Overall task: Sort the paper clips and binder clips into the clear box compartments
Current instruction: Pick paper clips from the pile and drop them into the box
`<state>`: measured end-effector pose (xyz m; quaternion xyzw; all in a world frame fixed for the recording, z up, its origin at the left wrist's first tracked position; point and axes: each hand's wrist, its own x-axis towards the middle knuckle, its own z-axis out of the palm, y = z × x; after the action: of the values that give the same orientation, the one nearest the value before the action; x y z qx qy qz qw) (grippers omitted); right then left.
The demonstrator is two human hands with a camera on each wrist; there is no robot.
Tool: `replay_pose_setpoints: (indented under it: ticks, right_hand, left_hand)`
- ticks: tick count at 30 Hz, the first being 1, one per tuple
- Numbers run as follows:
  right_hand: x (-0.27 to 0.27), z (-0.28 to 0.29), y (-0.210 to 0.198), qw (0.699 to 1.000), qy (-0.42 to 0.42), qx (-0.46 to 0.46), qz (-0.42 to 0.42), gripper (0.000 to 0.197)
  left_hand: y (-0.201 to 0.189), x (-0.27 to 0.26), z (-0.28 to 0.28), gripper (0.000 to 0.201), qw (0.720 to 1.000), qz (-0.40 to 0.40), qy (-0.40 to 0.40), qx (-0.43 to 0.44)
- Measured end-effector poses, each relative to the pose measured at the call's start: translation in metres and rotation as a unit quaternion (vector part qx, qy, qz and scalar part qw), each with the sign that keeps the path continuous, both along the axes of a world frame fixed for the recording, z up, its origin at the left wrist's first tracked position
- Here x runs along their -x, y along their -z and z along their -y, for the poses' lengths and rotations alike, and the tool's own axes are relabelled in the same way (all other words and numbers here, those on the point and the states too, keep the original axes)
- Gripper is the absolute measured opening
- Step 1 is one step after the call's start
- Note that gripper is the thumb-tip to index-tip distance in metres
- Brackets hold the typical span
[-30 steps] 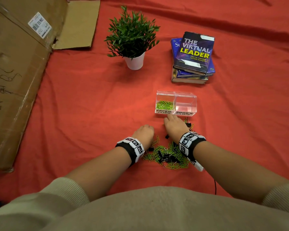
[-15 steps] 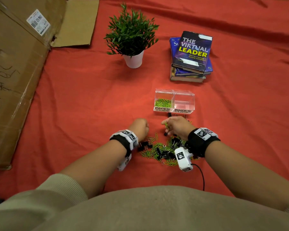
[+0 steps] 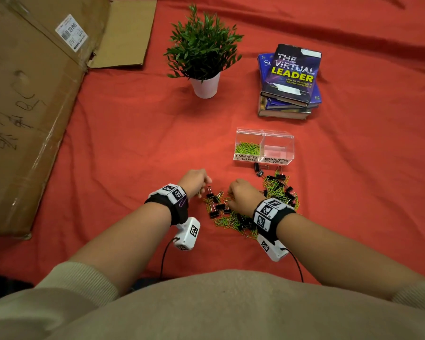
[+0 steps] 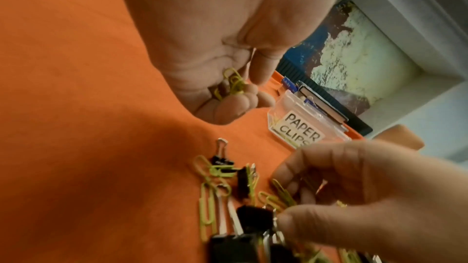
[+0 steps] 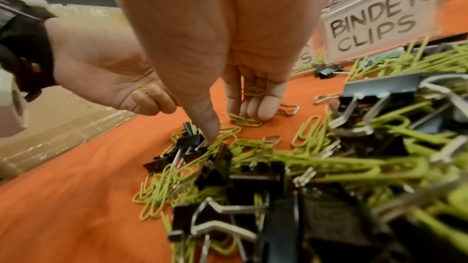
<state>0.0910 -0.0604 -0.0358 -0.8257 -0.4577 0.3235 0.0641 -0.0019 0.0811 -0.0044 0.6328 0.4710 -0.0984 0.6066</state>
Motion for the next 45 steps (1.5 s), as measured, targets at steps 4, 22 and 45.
replay_pose_setpoints:
  ticks: [4,22,45]
  right_hand:
    - [0.008,-0.002,0.006,0.998,-0.048,-0.017,0.022,0.03]
    - [-0.029,0.008,-0.036,0.975,0.168,-0.041,-0.142,0.008]
    - [-0.022,0.018,-0.028,0.998,-0.056,-0.027,0.002,0.02]
  left_hand:
    - [0.01,0.012,0.003,0.027,0.971,-0.068,0.172,-0.154]
    - [0.031,0.025,0.015,0.014,0.874,-0.021,0.358,-0.327]
    - [-0.015,-0.056,0.009,0.012,0.916,0.046,0.243,-0.317]
